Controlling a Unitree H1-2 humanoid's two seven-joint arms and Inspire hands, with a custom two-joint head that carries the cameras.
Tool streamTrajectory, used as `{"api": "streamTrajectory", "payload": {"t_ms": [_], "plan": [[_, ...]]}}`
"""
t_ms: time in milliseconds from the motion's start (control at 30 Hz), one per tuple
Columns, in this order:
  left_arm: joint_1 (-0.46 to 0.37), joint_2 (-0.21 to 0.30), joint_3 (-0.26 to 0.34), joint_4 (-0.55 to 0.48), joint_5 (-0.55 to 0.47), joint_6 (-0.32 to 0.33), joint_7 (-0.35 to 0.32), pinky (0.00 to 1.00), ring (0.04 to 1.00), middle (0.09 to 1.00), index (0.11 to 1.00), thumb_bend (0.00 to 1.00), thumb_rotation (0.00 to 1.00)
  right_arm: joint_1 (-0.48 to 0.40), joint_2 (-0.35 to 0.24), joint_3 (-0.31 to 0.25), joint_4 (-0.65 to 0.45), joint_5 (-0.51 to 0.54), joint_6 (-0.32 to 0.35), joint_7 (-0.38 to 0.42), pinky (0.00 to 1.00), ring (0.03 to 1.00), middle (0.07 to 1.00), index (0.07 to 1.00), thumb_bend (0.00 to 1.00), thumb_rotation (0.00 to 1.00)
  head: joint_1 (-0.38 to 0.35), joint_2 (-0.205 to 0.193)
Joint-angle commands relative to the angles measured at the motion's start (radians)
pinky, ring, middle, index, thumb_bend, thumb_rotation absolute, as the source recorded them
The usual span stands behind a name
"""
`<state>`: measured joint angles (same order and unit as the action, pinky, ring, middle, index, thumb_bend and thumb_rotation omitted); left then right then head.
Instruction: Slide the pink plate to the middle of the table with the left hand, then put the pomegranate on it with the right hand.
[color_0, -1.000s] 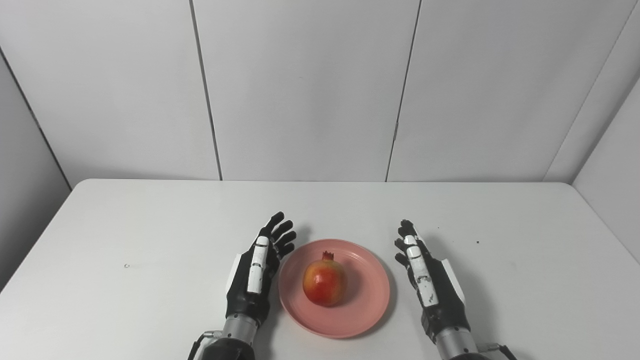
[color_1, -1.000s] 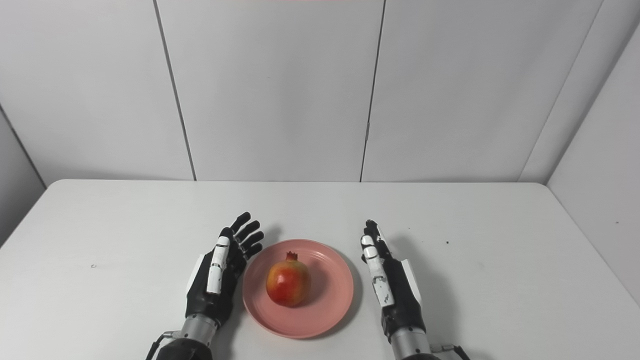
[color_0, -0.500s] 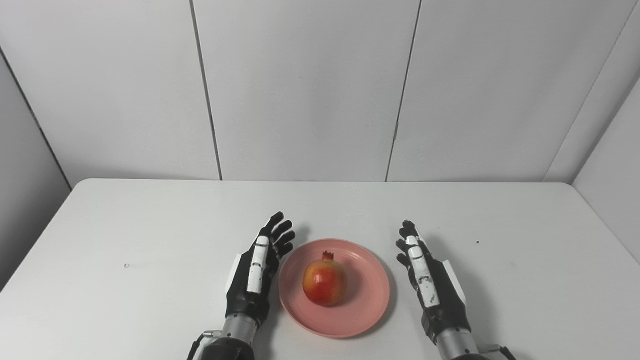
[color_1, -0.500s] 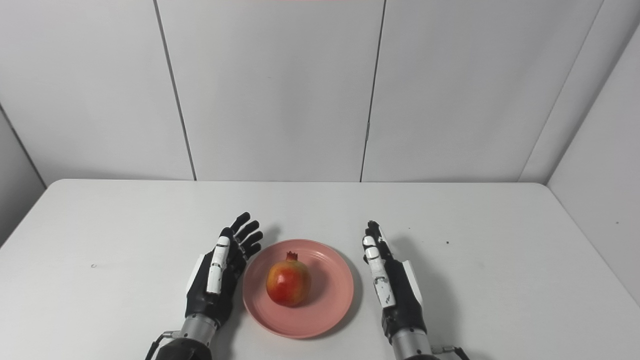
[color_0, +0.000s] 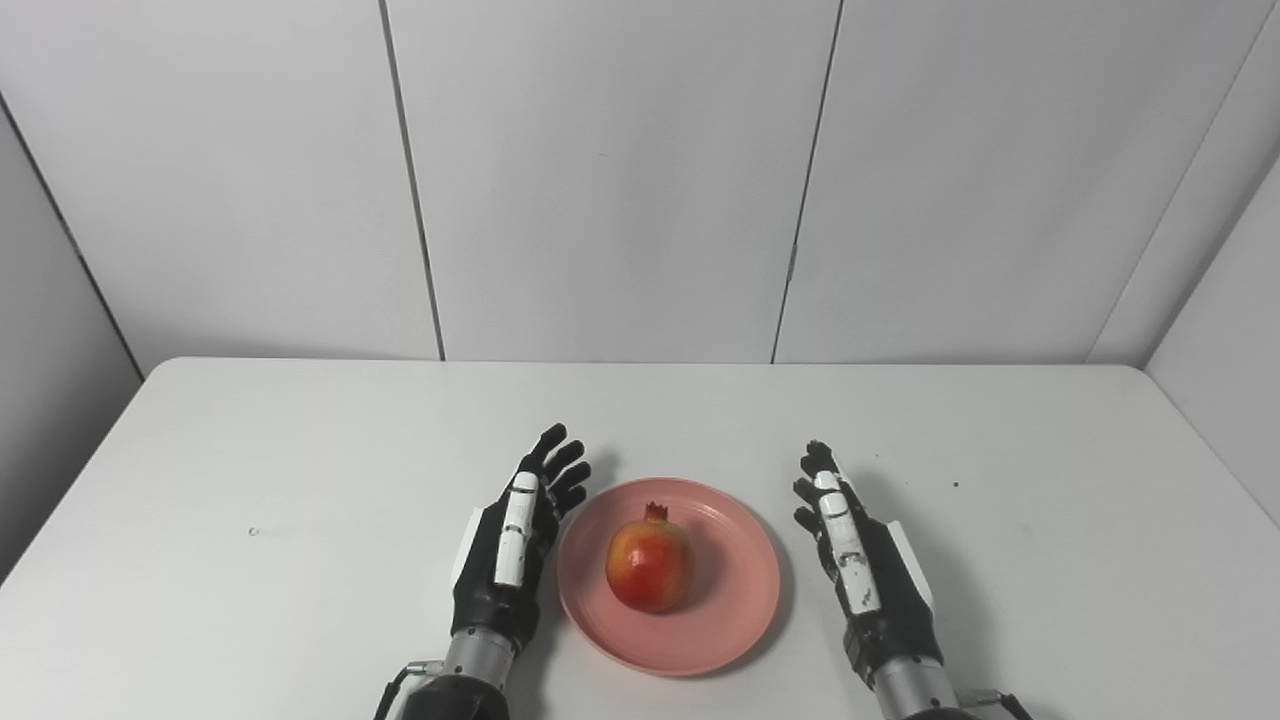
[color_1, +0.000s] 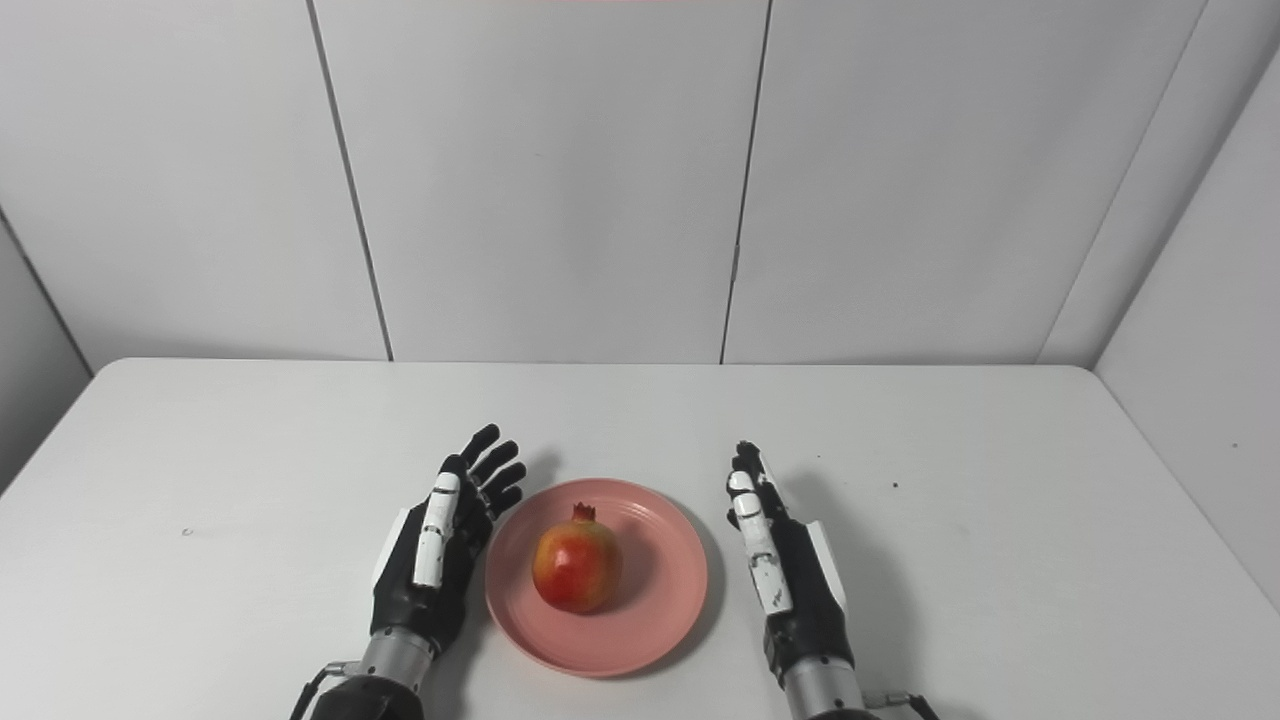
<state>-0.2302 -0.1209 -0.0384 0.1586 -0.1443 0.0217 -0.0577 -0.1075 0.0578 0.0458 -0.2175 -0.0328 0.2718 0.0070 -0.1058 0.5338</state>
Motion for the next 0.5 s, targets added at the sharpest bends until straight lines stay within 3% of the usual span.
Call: {"api": "streamTrajectory", "payload": {"t_ms": [0,133,467], "plan": [[0.015,0.006,-0.007,-0.005,0.007,0.028,-0.008,0.94,0.912,0.923,0.916,0.39,1.0,-0.017,0.005,0.001,-0.022,-0.001,-0.052,-0.007,0.95,0.966,0.981,0.979,0.27,1.0,0.0,0.002],[0.016,0.015,-0.025,-0.016,0.021,0.009,-0.02,1.0,0.993,0.996,0.994,0.39,1.0,-0.017,0.009,0.0,-0.026,0.006,-0.041,-0.007,1.0,0.999,1.0,1.0,0.38,1.0,-0.001,0.002],[0.054,0.037,-0.074,-0.123,0.114,0.008,-0.01,1.0,1.0,1.0,1.0,0.43,1.0,-0.01,0.007,0.008,-0.05,0.007,-0.026,-0.004,1.0,1.0,1.0,1.0,0.36,1.0,-0.007,-0.001]]}}
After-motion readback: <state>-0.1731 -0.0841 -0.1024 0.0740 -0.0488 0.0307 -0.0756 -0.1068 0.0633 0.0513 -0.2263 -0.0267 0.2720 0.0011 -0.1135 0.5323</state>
